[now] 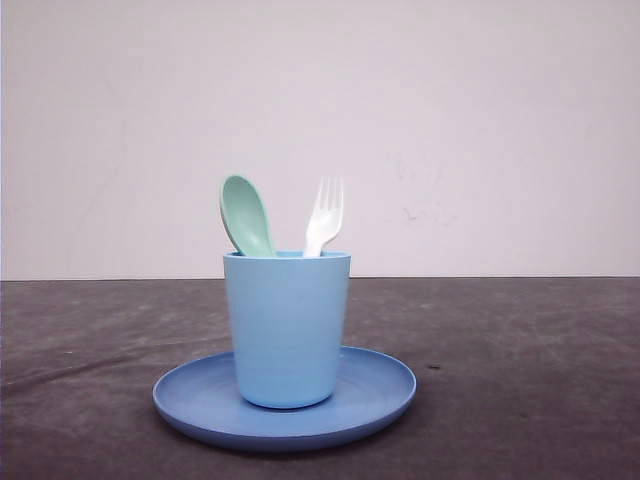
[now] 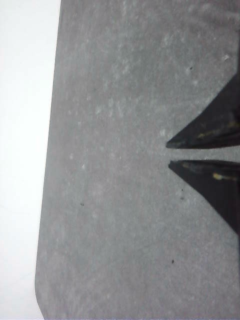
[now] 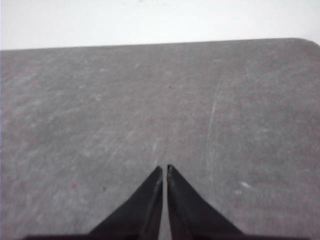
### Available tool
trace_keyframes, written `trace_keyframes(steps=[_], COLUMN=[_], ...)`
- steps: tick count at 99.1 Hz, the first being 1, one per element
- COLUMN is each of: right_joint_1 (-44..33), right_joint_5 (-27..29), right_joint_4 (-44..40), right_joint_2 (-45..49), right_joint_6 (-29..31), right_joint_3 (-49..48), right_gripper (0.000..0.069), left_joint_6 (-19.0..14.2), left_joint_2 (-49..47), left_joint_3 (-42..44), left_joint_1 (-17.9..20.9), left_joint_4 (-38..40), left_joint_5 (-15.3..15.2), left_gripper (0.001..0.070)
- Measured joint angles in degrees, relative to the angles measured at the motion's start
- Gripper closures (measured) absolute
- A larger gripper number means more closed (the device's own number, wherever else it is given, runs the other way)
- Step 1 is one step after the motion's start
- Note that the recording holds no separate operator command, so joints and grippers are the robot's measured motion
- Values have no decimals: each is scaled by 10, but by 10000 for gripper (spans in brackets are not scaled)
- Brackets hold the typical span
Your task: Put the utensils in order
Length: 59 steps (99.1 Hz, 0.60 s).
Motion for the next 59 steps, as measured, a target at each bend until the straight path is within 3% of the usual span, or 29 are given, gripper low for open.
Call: trace_keyframes(steps=[59], right_joint_1=[8], right_joint_5=[27], right_joint_4=[5], right_joint_2=[0], right_joint_6=[-5], right_joint_3=[-2], right_gripper=[676], left_joint_6=[0], left_joint_2=[0], left_joint_3=[0], left_joint_1=[0], left_joint_4=[0], left_joint_5=[0], left_gripper=[694])
